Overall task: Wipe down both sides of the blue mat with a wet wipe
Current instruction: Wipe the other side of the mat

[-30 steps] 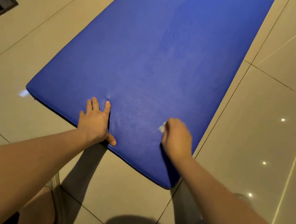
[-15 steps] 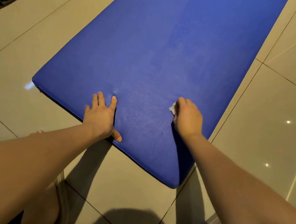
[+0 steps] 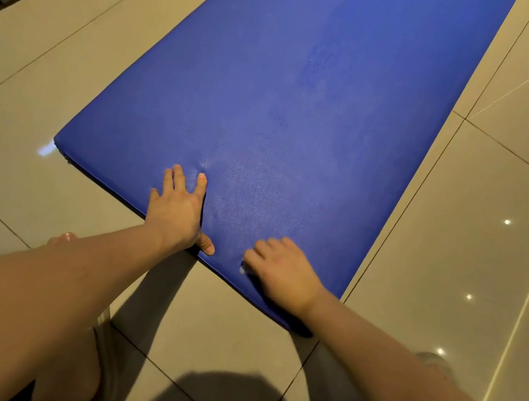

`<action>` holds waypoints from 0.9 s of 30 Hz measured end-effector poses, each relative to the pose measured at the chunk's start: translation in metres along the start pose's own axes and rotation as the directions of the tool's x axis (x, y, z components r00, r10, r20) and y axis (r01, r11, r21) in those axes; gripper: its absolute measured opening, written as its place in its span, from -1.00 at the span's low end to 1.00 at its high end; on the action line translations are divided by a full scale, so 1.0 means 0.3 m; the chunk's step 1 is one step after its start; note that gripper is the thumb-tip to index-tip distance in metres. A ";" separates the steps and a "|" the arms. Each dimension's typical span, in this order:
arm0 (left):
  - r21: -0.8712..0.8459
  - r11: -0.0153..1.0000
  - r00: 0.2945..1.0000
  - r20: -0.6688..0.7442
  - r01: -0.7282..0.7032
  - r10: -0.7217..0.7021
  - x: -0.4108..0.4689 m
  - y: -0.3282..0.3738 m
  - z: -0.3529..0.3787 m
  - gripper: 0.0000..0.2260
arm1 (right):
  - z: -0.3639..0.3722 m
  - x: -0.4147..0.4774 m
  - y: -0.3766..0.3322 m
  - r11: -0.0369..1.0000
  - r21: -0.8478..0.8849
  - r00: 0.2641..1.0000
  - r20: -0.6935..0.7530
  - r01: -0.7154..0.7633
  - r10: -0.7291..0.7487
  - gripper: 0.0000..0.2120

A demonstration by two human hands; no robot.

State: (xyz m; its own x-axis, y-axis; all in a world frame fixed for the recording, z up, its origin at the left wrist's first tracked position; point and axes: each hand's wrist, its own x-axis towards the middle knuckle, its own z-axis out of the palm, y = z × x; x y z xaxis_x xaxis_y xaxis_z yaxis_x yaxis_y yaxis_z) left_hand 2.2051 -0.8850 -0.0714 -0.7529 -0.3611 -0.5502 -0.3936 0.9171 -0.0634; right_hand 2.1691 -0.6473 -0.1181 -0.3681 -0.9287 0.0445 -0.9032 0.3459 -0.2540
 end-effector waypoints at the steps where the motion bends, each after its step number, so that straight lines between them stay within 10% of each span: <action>1: -0.002 1.000 1.000 -0.001 -0.005 0.005 0.000 -0.002 0.001 0.34 | -0.003 0.024 0.035 0.999 -0.018 0.999 -0.031 -0.044 0.044 -0.90; 9: -0.014 1.000 1.000 -0.006 -0.014 0.014 0.003 -0.007 0.005 0.33 | -0.046 0.172 0.120 0.701 0.097 0.685 -0.155 -0.706 0.711 -0.84; 19: 0.000 1.000 1.000 -0.014 -0.004 0.004 -0.002 -0.004 0.006 0.36 | -0.027 0.027 -0.149 0.994 0.065 0.993 0.089 -0.087 0.081 -0.94; 27: -0.019 1.000 1.000 -0.007 -0.013 0.013 0.006 -0.009 0.012 0.33 | -0.065 0.197 0.224 0.712 0.038 0.702 -0.134 -0.702 0.699 -0.87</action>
State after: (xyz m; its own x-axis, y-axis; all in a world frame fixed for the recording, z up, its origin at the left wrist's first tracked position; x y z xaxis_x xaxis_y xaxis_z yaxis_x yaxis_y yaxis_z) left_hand 2.2067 -0.8874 -0.0751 -0.7620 -0.3501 -0.5447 -0.3934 0.9185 -0.0401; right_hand 2.0823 -0.6764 -0.1137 -0.9197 -0.3922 -0.0172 -0.3760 0.8926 -0.2488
